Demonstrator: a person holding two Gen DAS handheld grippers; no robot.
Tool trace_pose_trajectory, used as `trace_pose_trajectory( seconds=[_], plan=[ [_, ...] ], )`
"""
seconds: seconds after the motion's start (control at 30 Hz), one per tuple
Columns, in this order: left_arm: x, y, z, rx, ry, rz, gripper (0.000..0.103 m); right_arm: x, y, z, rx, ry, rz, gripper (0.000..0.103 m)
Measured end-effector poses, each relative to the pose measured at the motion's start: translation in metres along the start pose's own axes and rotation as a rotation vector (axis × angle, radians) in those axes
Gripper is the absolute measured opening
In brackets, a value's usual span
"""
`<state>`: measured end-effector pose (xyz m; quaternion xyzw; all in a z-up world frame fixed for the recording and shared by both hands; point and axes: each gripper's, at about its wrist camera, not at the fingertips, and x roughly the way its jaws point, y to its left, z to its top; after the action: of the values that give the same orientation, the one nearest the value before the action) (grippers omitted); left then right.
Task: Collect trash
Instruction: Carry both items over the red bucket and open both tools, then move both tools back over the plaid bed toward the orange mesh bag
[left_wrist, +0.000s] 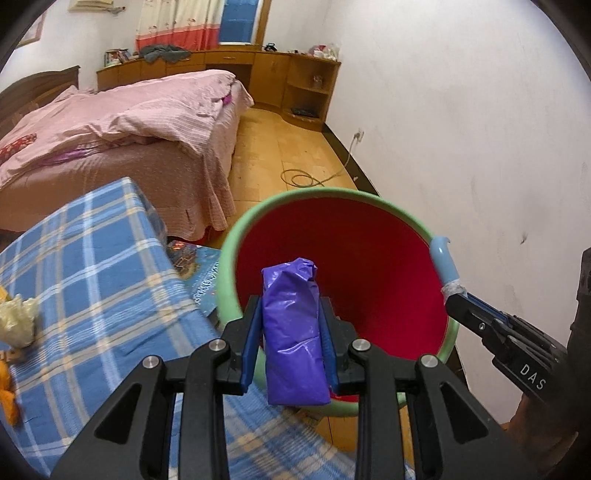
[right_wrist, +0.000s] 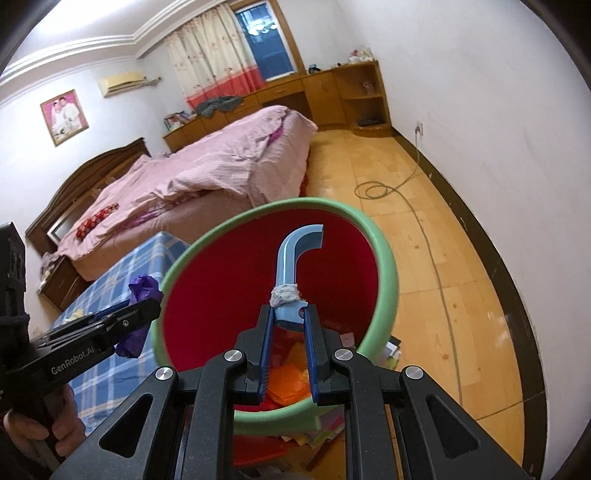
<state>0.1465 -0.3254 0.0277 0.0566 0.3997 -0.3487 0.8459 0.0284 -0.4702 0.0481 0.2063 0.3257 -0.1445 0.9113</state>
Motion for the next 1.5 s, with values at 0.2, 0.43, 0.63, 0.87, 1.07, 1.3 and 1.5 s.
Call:
trace_pose_trajectory(
  seconds=[0.2,0.43,0.63,0.87,1.07,1.3,1.5],
  plan=[
    [0.013,-0.007,-0.001,0.039,0.02,0.016,0.033,0.012,-0.005,-0.002,0.011,0.026,-0.019,0.016],
    [0.016,-0.002,-0.001,0.018,0.033,0.027,0.04,0.019,-0.003,-0.002,0.022,0.04,-0.021,0.022],
    [0.01,0.004,-0.001,-0.008,0.029,0.027,0.04,0.017,0.002,-0.002,0.007,0.036,-0.019,0.022],
    [-0.004,0.011,-0.002,-0.025,0.012,0.03,0.04,0.01,0.006,-0.003,0.0,0.027,-0.013,0.022],
    [-0.021,0.019,-0.006,-0.048,-0.005,0.038,0.04,0.001,0.015,-0.004,-0.009,0.017,-0.004,0.028],
    [-0.046,0.037,-0.014,-0.087,-0.028,0.065,0.04,-0.008,0.028,-0.007,-0.008,0.012,0.019,0.044],
    [-0.068,0.059,-0.026,-0.132,-0.05,0.101,0.04,-0.015,0.043,-0.011,-0.007,0.005,0.043,0.053]
  ],
)
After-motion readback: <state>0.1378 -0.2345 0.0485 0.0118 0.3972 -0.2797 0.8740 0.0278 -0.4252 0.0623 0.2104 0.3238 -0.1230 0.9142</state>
